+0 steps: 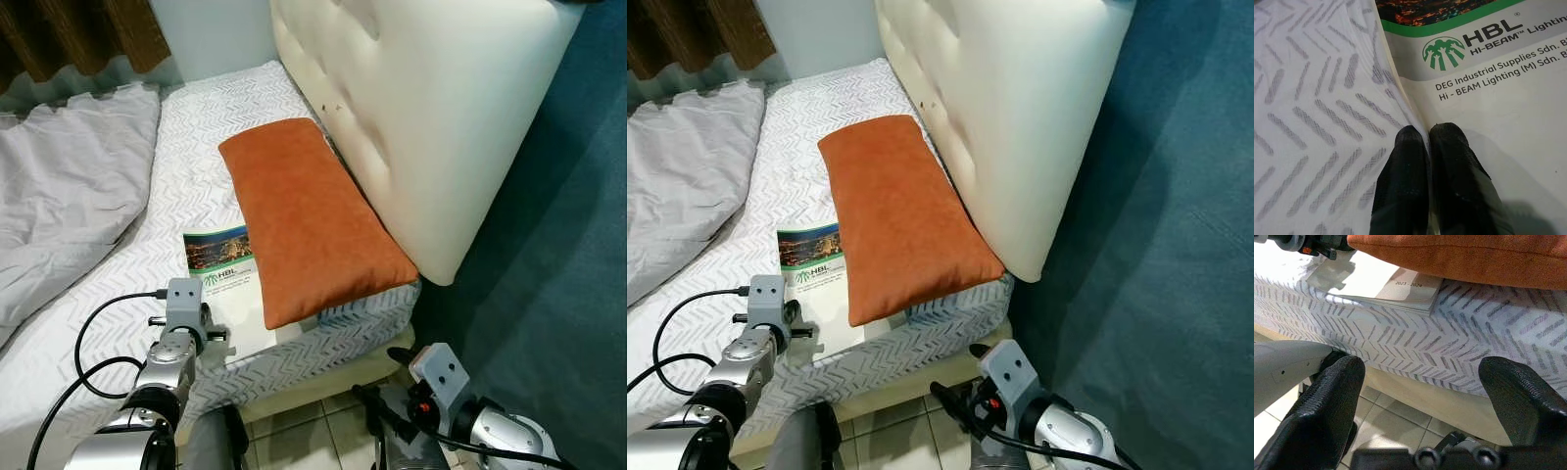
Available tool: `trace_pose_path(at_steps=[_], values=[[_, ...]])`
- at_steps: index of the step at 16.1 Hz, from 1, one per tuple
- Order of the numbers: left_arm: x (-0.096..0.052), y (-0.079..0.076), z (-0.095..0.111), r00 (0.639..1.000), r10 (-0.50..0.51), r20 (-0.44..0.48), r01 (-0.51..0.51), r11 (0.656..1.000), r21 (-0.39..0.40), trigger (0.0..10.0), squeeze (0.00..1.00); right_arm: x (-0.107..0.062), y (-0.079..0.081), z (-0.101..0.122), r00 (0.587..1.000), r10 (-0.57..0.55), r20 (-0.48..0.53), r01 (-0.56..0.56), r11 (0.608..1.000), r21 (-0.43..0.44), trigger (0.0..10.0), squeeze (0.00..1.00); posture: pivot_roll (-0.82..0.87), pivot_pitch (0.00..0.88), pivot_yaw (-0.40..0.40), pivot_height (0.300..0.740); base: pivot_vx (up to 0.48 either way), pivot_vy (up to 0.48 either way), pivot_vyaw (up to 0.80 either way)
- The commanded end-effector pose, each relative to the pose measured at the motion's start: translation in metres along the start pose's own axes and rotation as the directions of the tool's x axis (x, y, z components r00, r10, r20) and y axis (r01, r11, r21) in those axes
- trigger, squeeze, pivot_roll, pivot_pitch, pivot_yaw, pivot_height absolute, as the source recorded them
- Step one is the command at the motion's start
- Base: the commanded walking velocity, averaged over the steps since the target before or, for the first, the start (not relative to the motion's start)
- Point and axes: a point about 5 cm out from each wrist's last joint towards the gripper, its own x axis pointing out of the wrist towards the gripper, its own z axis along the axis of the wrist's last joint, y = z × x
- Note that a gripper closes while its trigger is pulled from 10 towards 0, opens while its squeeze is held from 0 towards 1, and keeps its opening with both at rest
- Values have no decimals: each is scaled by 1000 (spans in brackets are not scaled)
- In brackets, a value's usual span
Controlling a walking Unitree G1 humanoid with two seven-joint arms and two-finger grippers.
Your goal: Clean up the room
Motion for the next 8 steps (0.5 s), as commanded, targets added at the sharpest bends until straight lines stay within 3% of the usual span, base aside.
trace_pose_path(at_steps=[1, 2, 4, 6, 8], values=[[-5, 11, -25, 992, 53, -118, -56, 998, -24, 10000, 0, 2, 3, -2, 1000, 20, -11, -20, 1000, -7, 10000, 0, -201, 118, 42, 576, 0, 0, 0], [-5, 12, -27, 990, 67, -125, -72, 997, -34, 10000, 1000, 2, 3, -3, 1000, 21, -12, -21, 1000, -7, 10000, 0, -201, 118, 42, 576, 0, 0, 0], [-5, 13, -24, 989, 84, -122, -84, 996, -1, 10000, 1000, 1, 3, -4, 1000, 19, -17, -19, 1000, -8, 10000, 0, -211, 124, 43, 576, 0, 0, 0], [-4, 17, -23, 987, 95, -131, -80, 990, 114, 10000, 1000, -2, 3, -5, 1000, 15, -25, -15, 1000, -5, 10000, 0, -213, 127, 48, 576, 0, 0, 0], [-5, 20, -26, 984, 99, -148, -78, 987, 142, 10000, 1000, -3, 4, -7, 999, 12, -30, -12, 1000, -2, 10000, 0, -211, 130, 51, 576, 0, 0, 0]])
